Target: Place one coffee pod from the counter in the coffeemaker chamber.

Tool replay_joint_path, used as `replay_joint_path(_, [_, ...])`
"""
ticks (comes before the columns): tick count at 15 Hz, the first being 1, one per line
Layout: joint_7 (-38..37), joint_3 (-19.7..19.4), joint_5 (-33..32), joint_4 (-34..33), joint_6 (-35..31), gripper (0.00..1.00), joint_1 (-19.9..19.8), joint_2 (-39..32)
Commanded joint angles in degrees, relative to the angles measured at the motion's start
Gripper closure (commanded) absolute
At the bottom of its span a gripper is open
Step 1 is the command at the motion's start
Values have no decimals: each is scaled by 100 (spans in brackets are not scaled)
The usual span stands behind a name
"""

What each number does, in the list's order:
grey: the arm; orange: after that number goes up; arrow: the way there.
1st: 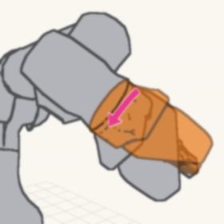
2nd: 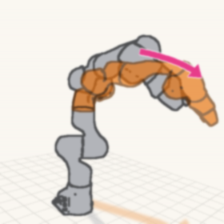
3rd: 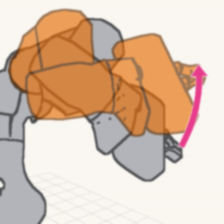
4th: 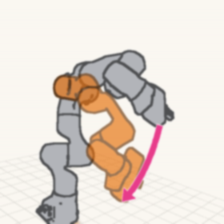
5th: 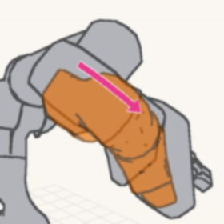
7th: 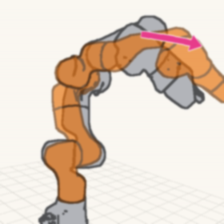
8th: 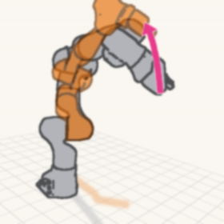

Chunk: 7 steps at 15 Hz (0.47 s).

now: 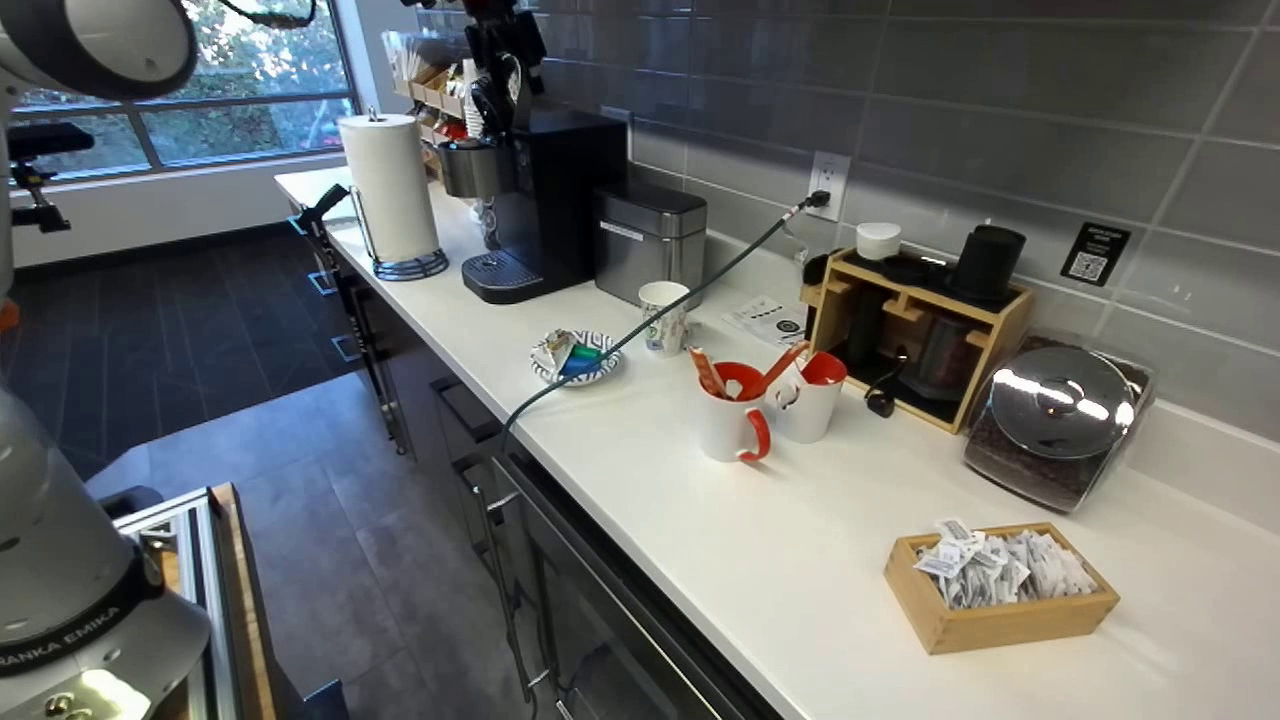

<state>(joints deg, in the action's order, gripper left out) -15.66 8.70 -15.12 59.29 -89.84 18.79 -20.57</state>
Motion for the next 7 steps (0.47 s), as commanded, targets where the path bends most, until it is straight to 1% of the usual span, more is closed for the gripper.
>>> replay_joint_path(1, [-52,0,511,1381,2,0,-364,1149])
replay_joint_path(4, [-300,-104,705,2153,12,0,-563,1867])
replay_joint_path(5, [-529,-158,763,2420,-47,0,-617,2073])
replay_joint_path(6, [-239,-87,522,1554,31,0,-508,1444])
replay_joint_path(7, [-332,-124,565,1800,31,0,-556,1654])
